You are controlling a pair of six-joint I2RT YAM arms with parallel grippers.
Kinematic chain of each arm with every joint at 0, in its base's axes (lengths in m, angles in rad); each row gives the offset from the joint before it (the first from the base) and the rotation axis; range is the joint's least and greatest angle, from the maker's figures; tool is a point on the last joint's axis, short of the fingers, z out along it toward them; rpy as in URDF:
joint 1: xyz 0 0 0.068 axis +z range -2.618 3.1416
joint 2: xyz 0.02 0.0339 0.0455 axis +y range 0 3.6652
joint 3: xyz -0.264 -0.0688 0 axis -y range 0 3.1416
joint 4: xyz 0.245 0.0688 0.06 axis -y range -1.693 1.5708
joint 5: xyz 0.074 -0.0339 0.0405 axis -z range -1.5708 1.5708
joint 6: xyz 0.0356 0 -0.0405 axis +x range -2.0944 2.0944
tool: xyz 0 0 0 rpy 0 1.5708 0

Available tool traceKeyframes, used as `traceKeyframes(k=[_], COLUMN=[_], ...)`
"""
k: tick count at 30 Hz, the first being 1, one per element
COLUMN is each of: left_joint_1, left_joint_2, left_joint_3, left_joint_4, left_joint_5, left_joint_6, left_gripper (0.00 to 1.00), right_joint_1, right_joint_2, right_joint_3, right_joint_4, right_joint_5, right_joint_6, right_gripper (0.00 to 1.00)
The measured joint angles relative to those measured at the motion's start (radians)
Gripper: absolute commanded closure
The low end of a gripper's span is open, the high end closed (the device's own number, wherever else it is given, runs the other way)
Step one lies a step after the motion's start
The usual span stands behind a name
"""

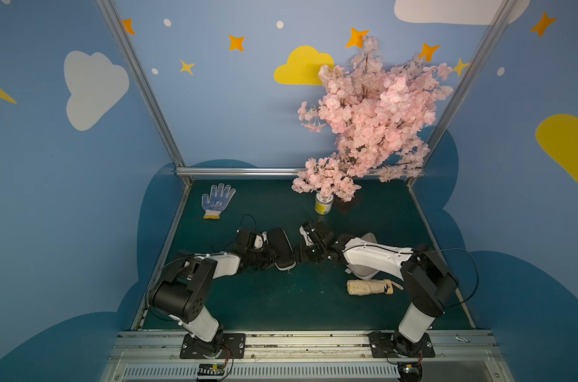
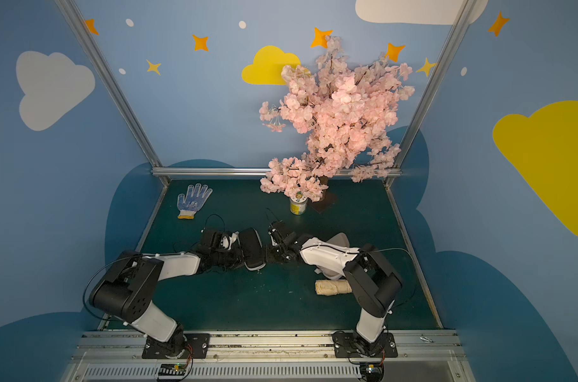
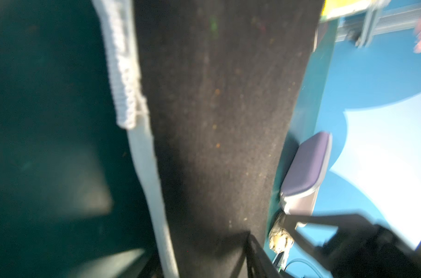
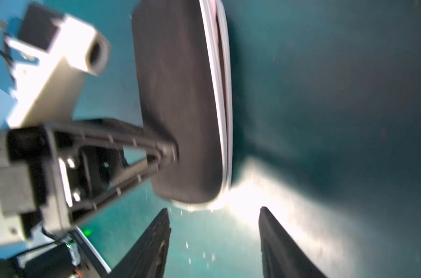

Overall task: Put umbrellas into zippered umbrella sleeves
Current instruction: Zip the zipper on the umbrella sleeve.

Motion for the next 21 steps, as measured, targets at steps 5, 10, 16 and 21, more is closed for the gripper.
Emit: traceKeyframes(k=[5,10,16,21], left_joint_1=[0.005,0.011,0.014,0.017], left_joint_2=[0.083,0.111,0.117,0.131], left_joint_3=[0.113,0.144,0.154,0.166], left_joint_4=[-0.097,-0.128,-0.145,-0.159], left_joint_5=[0.057,0.097,0.108,0.133], left_joint_6=[0.062,0.075,0.081,0.090], left_gripper=[0.60,0.60,0.61,0.65], right_joint_1=[0.084,0.213,0.236,0.260], right_joint_2=[0.000,0.018,0.130,0.172], right_joint_3=[-0.003,0.005,0.060,0.100], right_joint_4=[-0.043,-0.080,-0.088,-0.102], right_joint_5=[0.059,0.203,0.354,0.461], right_joint_6=[-0.044,-0.050,-0.019,0.001], right_gripper=[0.41,0.43,0.52,0.58])
